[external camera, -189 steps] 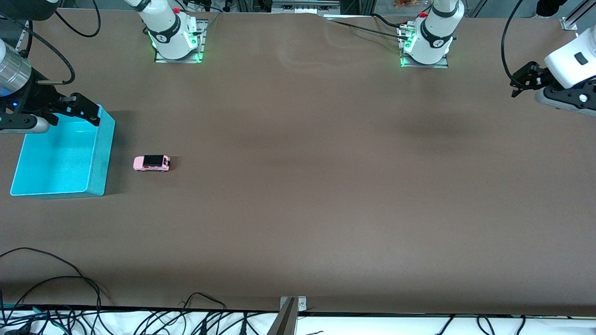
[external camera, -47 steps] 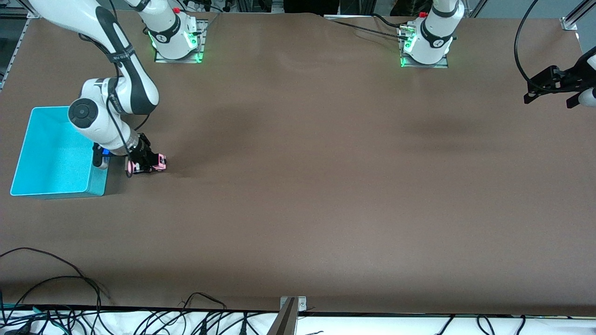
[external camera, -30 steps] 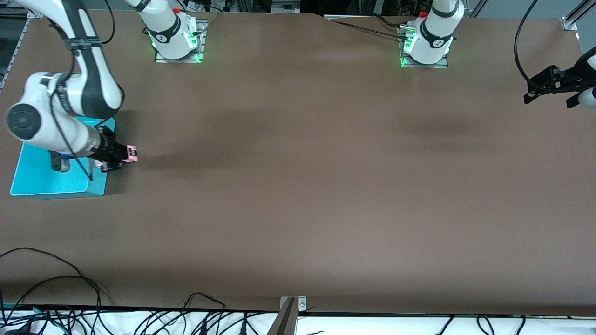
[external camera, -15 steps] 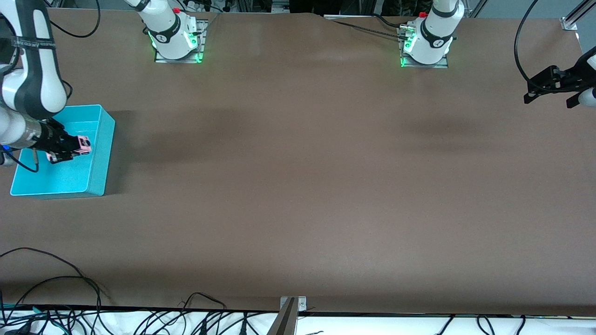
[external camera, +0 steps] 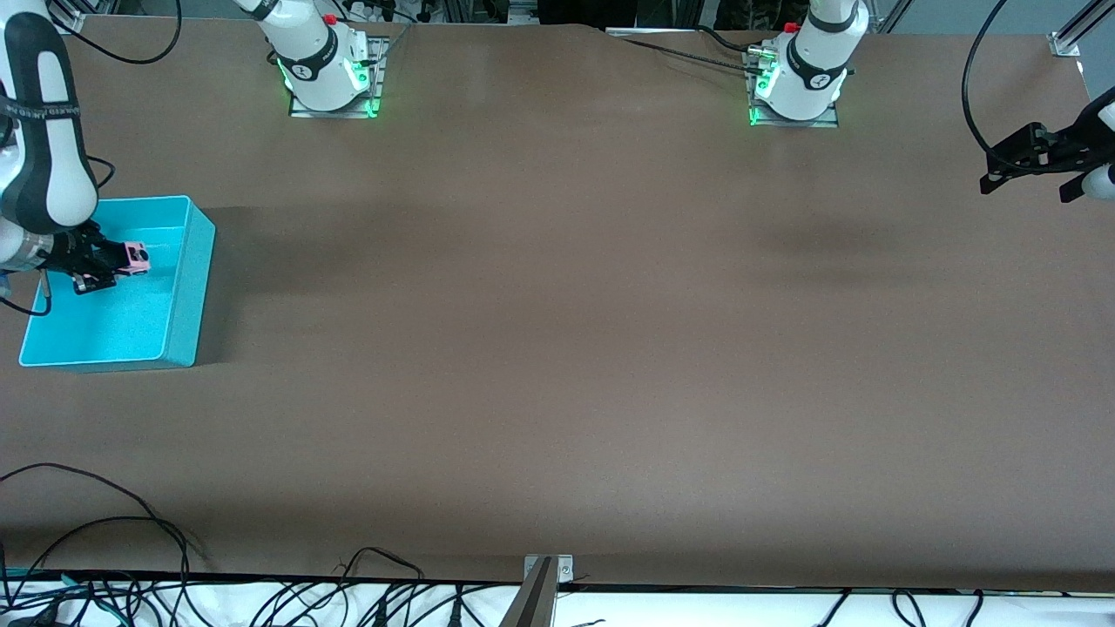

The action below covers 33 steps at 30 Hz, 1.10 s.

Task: Wind and store pink jeep toy

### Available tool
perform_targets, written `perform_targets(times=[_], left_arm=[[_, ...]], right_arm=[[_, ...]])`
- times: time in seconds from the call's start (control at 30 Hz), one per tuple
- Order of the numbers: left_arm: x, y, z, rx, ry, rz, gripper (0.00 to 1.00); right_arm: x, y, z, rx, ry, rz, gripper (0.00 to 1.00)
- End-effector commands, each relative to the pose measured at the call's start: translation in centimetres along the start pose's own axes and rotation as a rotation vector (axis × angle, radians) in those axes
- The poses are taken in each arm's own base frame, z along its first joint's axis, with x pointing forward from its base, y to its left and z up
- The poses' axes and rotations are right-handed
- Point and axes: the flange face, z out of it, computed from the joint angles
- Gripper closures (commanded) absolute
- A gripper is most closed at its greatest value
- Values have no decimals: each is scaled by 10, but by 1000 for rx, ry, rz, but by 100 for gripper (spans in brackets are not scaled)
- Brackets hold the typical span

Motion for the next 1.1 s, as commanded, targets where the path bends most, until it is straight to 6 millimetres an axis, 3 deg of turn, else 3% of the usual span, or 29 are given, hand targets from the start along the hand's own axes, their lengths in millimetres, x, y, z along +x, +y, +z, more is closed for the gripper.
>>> perform_targets(times=[0.0, 0.3, 0.37, 0.43, 0.5, 0.7, 1.07], left_arm=[[2, -1, -4, -10, -5, -9, 0], [2, -1, -4, -10, -5, -9, 0], [2, -1, -4, -10, -5, -11, 0], [2, -1, -4, -10, -5, -11, 0], [2, -1, -4, -10, -5, -9, 0], [2, -1, -4, -10, -5, -11, 0], [2, -1, -4, -10, -5, -11, 0]], right_arm=[[12, -8, 32, 19, 4, 20, 76], [23, -14, 61, 46, 34, 41, 75], [23, -13, 64, 45, 33, 42, 71], [24, -13, 64, 55, 40, 43, 53], [24, -13, 64, 55, 40, 43, 0], [21, -13, 52, 64, 36, 37, 0], [13, -1, -1, 62, -15, -84, 0]])
